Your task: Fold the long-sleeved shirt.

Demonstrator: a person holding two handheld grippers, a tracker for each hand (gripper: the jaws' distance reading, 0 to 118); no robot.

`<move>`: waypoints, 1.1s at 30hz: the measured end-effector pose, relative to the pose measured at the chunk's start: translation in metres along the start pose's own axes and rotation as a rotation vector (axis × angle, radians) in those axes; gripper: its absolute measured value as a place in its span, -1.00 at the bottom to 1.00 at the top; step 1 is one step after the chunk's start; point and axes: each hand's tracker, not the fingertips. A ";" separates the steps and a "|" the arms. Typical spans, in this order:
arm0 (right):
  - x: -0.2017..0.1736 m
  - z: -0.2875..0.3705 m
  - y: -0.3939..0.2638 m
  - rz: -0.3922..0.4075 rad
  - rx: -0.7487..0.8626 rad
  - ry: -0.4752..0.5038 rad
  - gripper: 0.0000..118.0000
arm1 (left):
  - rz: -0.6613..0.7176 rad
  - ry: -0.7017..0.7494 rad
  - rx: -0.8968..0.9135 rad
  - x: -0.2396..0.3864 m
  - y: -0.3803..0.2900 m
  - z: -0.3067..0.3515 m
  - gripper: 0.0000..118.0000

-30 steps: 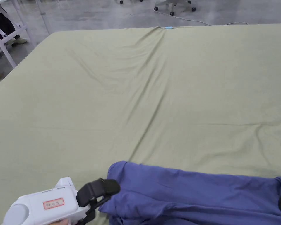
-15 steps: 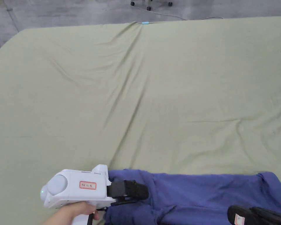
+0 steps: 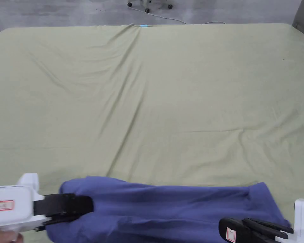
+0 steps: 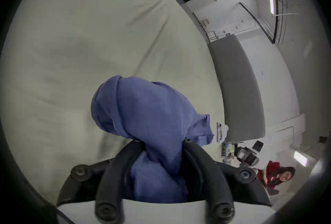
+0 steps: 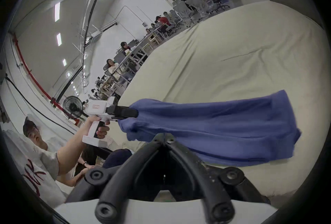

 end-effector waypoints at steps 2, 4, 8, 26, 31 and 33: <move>-0.007 -0.002 -0.001 0.025 -0.007 -0.005 -0.96 | -0.031 0.050 0.017 -0.004 0.006 0.030 -0.56; -0.010 -0.008 0.002 0.037 -0.015 -0.004 -0.96 | -0.025 0.097 0.028 -0.003 0.005 0.053 -0.56; -0.012 -0.014 0.002 0.062 -0.042 -0.026 -0.96 | 0.025 0.257 0.087 -0.019 0.012 0.091 -0.56; 0.023 0.030 -0.017 -0.126 -0.033 -0.256 -0.96 | -0.361 0.453 -0.105 0.147 -0.030 -0.145 -0.54; 0.025 0.038 -0.026 -0.160 -0.049 -0.263 -0.96 | -0.277 0.495 -0.111 0.138 -0.054 -0.212 0.98; 0.028 0.035 -0.026 -0.171 -0.050 -0.265 -0.96 | -0.298 0.262 -0.065 0.152 -0.060 -0.198 1.00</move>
